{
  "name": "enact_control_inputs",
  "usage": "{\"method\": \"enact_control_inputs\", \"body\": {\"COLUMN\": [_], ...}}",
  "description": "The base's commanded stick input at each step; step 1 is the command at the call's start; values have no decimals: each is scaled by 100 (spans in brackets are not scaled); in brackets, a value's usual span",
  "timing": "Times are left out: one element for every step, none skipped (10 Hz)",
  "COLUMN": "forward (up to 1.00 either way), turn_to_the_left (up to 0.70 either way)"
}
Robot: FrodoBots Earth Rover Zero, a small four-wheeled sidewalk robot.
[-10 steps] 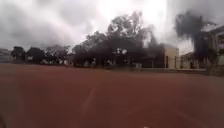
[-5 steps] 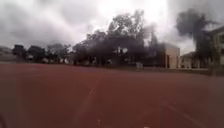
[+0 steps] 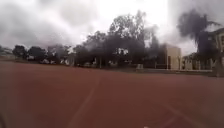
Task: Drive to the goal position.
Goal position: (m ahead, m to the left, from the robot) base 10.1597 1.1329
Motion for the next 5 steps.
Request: {"method": "enact_control_inputs", "body": {"forward": [67, 67, 67, 67, 67], "turn_to_the_left": [0, 0, 0, 0, 0]}}
